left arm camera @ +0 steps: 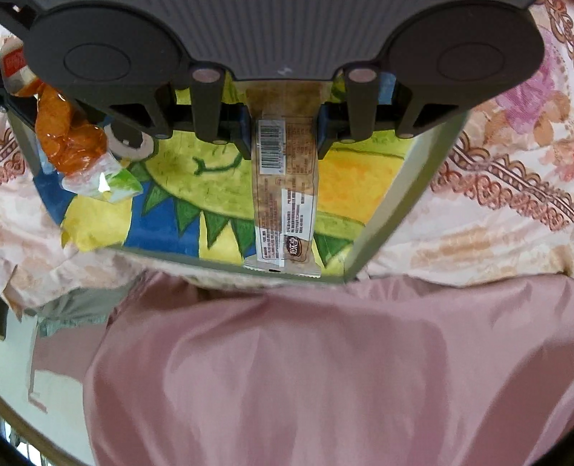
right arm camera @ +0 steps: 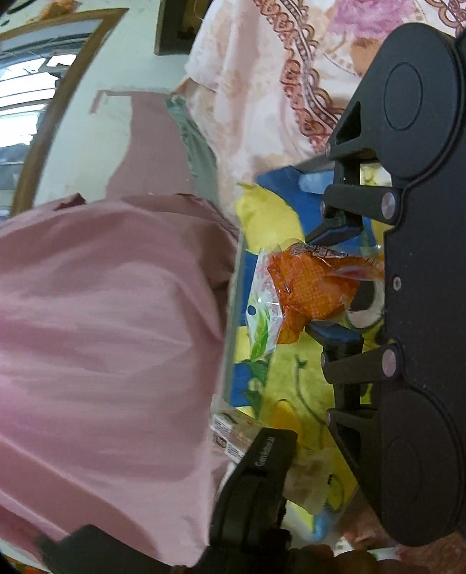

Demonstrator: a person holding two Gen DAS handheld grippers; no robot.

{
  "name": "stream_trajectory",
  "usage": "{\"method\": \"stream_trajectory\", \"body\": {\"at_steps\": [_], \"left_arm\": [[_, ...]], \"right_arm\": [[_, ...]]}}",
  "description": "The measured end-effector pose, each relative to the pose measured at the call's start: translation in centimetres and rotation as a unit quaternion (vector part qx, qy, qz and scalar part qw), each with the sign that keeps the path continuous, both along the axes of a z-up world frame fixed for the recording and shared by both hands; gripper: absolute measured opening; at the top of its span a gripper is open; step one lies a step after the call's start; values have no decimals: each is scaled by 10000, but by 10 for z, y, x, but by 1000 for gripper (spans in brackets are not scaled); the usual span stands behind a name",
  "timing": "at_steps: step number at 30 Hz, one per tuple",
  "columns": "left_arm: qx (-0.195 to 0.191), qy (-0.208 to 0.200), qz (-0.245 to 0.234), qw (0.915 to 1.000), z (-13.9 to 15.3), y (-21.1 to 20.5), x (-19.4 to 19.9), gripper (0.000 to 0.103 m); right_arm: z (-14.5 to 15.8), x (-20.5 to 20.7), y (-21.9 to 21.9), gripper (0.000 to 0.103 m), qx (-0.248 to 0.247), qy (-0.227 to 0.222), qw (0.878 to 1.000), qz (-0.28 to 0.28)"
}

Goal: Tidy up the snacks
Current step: 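Carry the bar and candy bag into the dinosaur tray and open both tools, then lift both tools away from the tray back over the snacks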

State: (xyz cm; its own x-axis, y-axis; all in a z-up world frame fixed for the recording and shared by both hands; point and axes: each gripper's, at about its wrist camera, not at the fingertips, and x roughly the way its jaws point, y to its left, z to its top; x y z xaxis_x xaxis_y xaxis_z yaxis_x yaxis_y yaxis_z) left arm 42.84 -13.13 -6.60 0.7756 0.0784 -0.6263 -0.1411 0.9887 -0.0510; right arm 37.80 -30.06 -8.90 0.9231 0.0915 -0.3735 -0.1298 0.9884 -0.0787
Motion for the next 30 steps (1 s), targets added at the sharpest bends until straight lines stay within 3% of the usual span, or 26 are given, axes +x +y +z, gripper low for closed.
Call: {"method": "stream_trajectory", "body": {"at_steps": [6, 12, 17, 20, 30], "left_arm": [[-124, 430, -87, 9990, -12, -1, 8, 37], [-41, 479, -199, 9986, -11, -6, 8, 38], [-11, 442, -279, 9986, -11, -7, 7, 40], [-85, 442, -267, 9986, -10, -6, 6, 56], [-482, 124, -148, 9986, 13, 11, -20, 88]], "right_arm": [[-5, 9, -1, 48, -6, 312, 9995, -53], [-11, 19, -7, 50, 56, 674, 9976, -146], [-14, 22, -12, 59, 182, 761, 9968, -183], [-12, 20, -13, 74, 180, 717, 9971, -176], [17, 1, -24, 95, 279, 406, 9984, -290]]}}
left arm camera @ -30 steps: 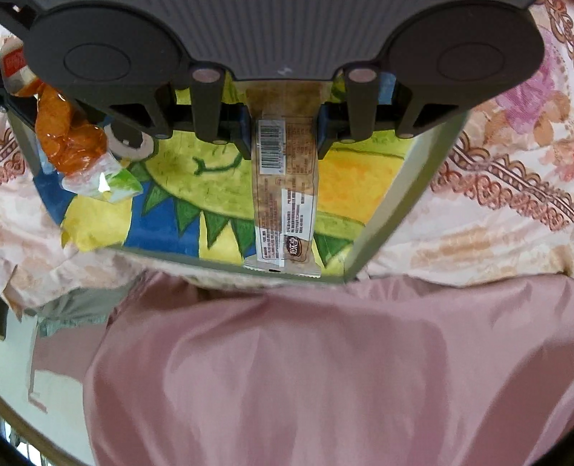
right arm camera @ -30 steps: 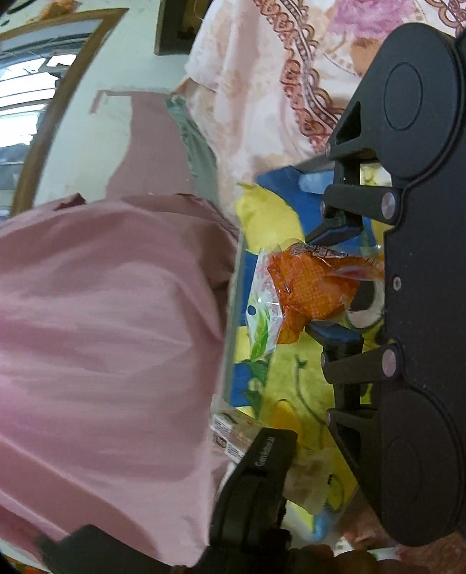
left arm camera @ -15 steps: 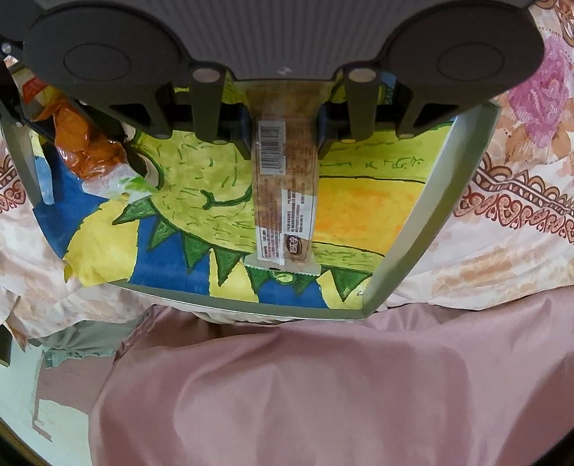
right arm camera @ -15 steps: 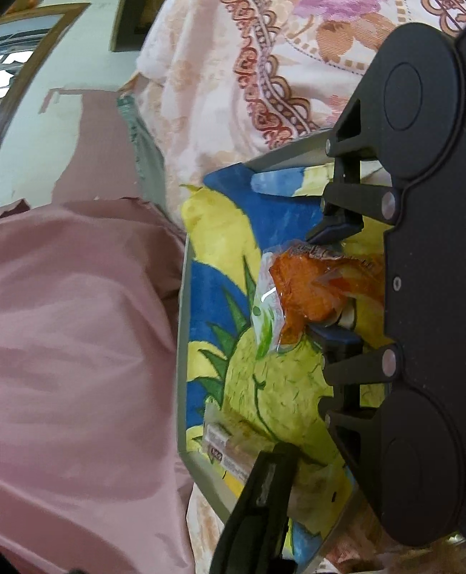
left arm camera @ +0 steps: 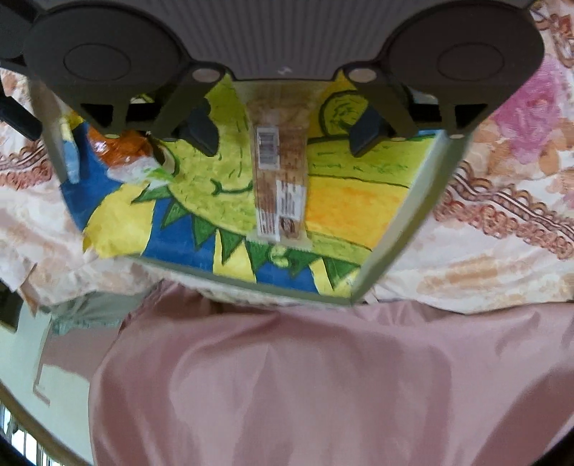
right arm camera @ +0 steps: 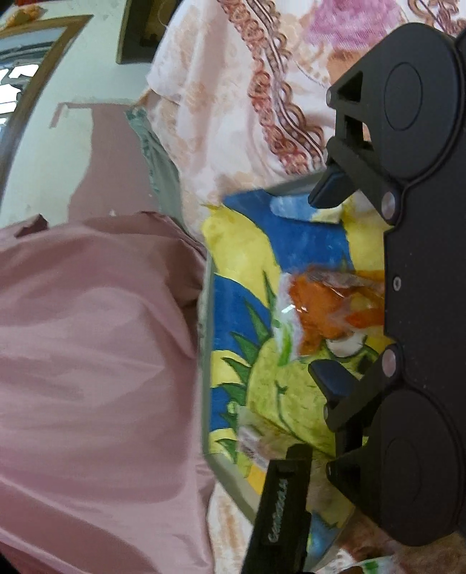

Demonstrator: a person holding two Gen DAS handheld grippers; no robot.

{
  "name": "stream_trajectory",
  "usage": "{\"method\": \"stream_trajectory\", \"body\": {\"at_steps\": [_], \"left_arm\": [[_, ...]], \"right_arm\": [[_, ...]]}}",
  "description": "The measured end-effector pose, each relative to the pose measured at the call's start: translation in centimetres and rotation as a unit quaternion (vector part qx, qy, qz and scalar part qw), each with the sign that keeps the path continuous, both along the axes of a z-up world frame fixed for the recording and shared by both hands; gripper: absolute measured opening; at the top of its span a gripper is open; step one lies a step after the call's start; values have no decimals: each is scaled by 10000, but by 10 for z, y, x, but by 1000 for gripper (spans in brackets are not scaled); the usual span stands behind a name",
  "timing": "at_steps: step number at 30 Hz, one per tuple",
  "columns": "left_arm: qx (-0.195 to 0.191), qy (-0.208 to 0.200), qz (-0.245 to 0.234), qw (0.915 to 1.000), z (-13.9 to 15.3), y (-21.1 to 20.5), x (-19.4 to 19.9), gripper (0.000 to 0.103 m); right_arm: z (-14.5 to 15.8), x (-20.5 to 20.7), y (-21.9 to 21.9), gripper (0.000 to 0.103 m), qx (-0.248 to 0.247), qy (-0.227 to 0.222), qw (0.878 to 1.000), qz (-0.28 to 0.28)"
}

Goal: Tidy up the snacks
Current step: 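Lift both tools away from the tray back over the snacks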

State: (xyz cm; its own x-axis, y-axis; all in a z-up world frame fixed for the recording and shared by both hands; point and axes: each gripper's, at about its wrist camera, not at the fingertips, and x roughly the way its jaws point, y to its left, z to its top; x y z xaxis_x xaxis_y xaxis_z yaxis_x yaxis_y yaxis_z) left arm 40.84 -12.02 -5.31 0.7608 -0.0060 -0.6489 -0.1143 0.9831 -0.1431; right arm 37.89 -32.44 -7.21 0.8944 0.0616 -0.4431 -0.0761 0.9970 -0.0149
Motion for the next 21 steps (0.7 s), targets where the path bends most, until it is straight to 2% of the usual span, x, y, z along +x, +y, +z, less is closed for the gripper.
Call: {"method": "stream_trajectory", "body": {"at_steps": [8, 11, 16, 21], "left_arm": [[-18, -544, 188, 9983, 51, 12, -44, 102], [17, -874, 256, 9958, 73, 15, -69, 102], [294, -1467, 292, 9883, 107, 16, -115, 102], [554, -1761, 216, 9826, 125, 21, -161, 103]], "right_arm": [[50, -45, -16, 102, 270, -502, 9982, -161], [71, -65, -16, 102, 235, -746, 9968, -137], [105, -103, -12, 102, 229, -1194, 9926, -52], [128, -147, 2, 102, 203, -1476, 9887, 144]]}}
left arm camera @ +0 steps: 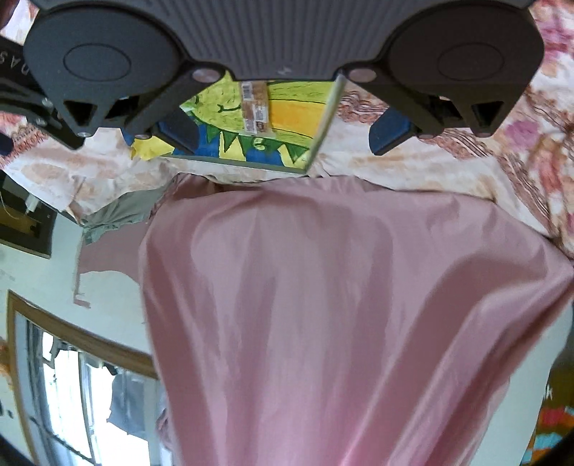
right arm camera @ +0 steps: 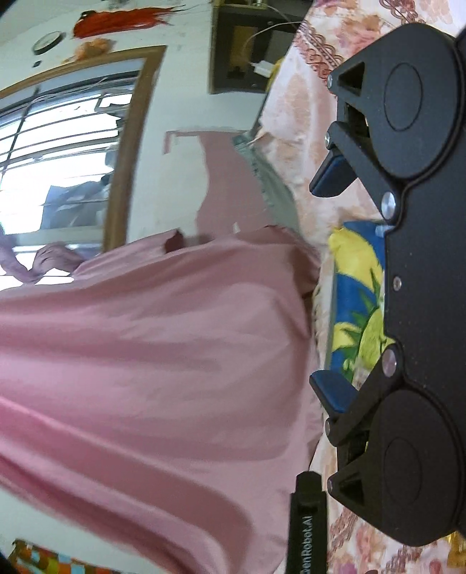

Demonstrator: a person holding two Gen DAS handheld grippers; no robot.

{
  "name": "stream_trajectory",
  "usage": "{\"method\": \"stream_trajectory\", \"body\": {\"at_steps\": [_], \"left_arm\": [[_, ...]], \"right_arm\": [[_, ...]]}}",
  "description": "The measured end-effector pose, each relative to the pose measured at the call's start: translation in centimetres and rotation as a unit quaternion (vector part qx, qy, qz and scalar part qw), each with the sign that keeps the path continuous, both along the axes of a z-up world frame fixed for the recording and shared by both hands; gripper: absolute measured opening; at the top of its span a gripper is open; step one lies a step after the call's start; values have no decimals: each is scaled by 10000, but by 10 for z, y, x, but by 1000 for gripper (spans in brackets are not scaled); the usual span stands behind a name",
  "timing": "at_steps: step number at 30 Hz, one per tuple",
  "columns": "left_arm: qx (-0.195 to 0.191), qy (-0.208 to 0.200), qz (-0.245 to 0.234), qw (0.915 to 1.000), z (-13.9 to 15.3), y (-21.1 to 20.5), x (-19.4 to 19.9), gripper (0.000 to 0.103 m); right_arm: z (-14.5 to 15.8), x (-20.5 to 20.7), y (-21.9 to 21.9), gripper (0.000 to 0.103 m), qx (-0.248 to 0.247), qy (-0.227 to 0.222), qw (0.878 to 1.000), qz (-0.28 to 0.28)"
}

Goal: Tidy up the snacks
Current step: 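Lift both tools away from the tray back over the snacks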

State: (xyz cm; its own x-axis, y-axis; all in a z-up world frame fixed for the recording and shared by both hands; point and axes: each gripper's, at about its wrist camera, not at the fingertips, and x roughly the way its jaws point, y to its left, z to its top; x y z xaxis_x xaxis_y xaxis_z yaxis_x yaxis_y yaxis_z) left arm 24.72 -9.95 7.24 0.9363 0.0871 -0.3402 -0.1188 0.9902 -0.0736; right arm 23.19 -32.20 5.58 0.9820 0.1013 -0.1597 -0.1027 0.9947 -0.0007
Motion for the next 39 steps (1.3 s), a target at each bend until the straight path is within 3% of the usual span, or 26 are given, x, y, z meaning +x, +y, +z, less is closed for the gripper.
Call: {"method": "stream_trajectory", "body": {"at_steps": [6, 14, 26, 39], "left_arm": [[96, -126, 130, 9998, 7, 18, -52, 103], [177, 42, 125, 9998, -5, 42, -102, 103], [470, 440, -90, 9979, -40, 62, -152, 103], [512, 1034, -278, 9929, -81, 77, -166, 103]], "right_arm": [[7, -53, 15, 102, -35, -209, 9998, 13], [9, -102, 37, 102, 69, -214, 9997, 26], [-25, -165, 67, 102, -12, 471, 9988, 141], [-54, -181, 92, 102, -377, 1106, 9927, 304]]}}
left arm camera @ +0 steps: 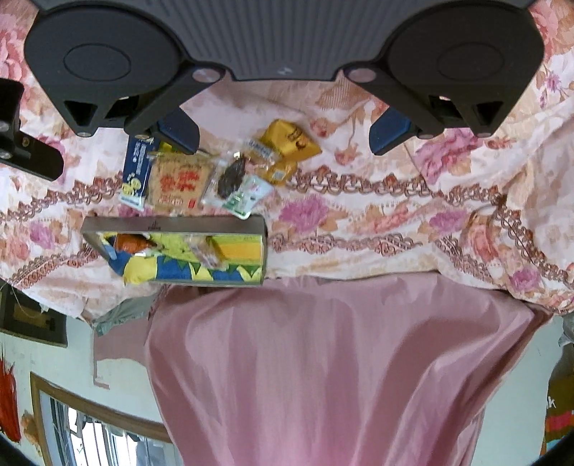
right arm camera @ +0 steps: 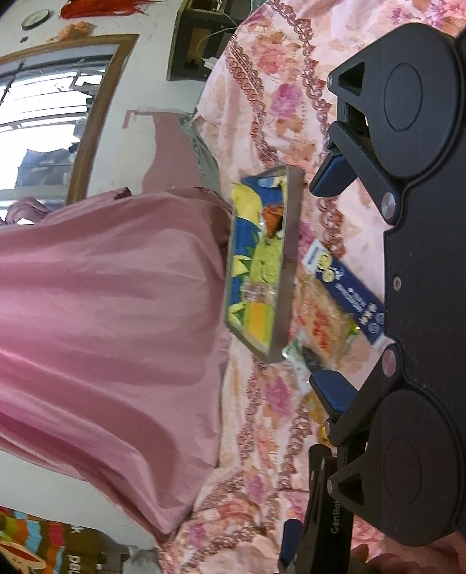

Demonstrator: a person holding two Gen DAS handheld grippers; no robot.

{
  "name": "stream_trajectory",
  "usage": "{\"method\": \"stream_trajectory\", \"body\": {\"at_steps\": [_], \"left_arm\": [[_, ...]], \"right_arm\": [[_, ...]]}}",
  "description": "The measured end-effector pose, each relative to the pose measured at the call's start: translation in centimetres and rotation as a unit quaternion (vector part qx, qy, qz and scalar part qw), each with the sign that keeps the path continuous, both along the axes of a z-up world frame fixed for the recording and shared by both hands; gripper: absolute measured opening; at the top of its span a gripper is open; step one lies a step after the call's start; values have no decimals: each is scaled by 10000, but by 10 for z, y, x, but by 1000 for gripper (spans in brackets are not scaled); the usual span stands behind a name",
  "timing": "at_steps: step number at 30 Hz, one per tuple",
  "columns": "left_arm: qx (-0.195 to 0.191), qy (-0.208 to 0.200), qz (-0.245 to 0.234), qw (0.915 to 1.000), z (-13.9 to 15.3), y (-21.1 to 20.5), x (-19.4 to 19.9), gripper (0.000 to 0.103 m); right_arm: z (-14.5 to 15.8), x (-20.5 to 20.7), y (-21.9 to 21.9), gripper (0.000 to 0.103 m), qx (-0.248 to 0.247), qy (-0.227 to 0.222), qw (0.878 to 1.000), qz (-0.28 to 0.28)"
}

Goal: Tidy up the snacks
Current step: 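Lift both tools away from the tray back over the snacks, then grasp the rice-cracker bag with the left tool while the right tool grasps the blue stick pack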

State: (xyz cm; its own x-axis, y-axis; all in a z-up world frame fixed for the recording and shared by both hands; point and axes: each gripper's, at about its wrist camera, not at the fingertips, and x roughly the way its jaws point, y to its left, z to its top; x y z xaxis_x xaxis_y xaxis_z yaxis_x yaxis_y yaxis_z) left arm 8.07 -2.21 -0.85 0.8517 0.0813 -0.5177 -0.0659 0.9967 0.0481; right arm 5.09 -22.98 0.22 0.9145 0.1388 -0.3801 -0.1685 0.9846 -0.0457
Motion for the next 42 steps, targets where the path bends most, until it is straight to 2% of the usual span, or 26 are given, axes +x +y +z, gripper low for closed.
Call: {"method": "stream_trajectory", "body": {"at_steps": [10, 20, 29, 42], "left_arm": [[-20, 335, -3, 9994, -19, 10, 10, 103], [-3, 608, -56, 9981, -35, 12, 25, 103], [169, 620, -131, 9978, -39, 12, 41, 103], [158, 810, -200, 9964, -50, 33, 69, 103]], "right_arm": [[-16, 11, 14, 102, -230, 396, 9988, 160], [-28, 26, 15, 102, -170, 746, 9970, 80], [-36, 39, 13, 102, -38, 913, 9958, -25], [-47, 56, 18, 102, 16, 1108, 9938, -23]]}}
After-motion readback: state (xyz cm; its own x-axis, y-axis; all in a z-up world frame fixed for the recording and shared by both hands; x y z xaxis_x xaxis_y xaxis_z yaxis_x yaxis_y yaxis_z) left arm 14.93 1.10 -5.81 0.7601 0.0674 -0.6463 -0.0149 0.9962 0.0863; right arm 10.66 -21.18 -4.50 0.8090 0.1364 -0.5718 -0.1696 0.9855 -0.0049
